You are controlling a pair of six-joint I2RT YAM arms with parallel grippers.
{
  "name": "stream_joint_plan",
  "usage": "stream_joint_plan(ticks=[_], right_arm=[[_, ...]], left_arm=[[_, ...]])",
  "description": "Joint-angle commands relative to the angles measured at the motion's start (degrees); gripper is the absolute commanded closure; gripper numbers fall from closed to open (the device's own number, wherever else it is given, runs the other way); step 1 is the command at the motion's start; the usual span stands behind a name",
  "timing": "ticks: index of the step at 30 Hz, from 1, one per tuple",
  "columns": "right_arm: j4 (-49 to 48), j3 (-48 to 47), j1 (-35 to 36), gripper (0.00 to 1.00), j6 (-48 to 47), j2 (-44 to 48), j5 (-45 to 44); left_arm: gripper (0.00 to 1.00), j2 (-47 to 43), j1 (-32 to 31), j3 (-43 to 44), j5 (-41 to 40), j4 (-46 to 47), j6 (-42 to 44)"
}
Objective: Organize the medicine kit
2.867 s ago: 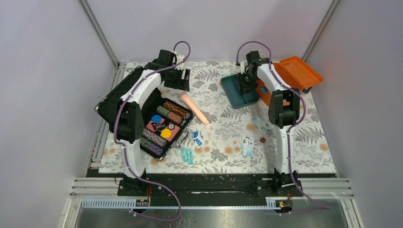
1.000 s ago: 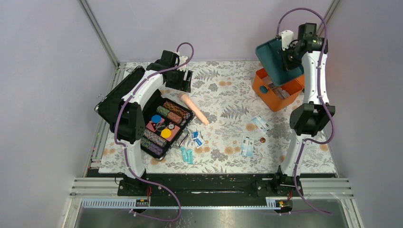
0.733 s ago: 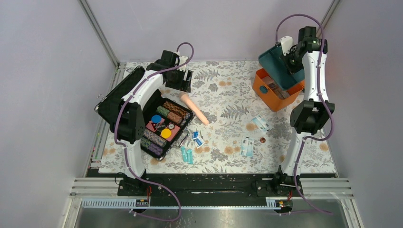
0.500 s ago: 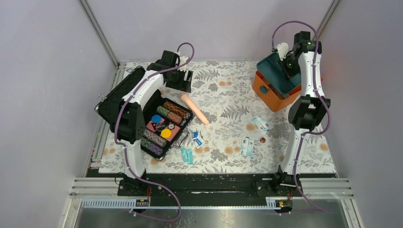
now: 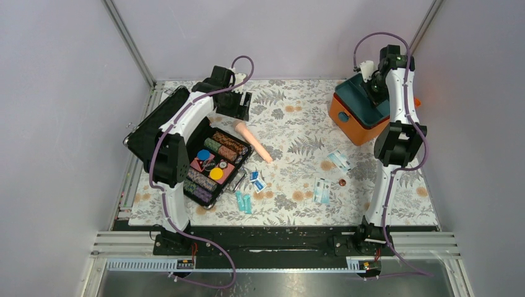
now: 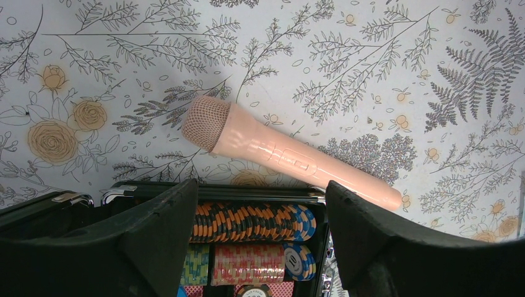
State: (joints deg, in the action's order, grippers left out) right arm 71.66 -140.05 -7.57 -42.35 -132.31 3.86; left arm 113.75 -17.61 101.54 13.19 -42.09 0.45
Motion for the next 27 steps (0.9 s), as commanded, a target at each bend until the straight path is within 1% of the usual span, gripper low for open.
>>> stream_joint_plan(ticks=[1, 11, 24, 25, 27], right_arm=[[2.6, -1.8, -0.2, 1.0, 1.3, -0.2, -0.2], [4.5, -0.5, -0.2, 1.0, -0.2, -0.8, 0.2], [3.7, 0.5, -0.2, 1.0, 0.0, -2.6, -0.3], [3.7, 0.5, -0.2, 0.99, -0.1, -2.8, -0.6], [3.7, 0.7, -0.2, 0.91, -0.3, -3.2, -1.2]], left_arm=[[0.25, -0.7, -0.4, 1.3, -1.2, 1.1, 0.9], [0.25, -0.7, -0.5, 1.1, -1.4, 1.0, 1.0], [0.25, -0.8, -0.6, 1.0, -1.7, 1.0, 1.3], [0.25, -0.8, -0.7, 1.0, -1.6, 1.0, 1.3], [0.25, -0.8, -0.7, 0.9, -1.7, 1.0, 1.3]])
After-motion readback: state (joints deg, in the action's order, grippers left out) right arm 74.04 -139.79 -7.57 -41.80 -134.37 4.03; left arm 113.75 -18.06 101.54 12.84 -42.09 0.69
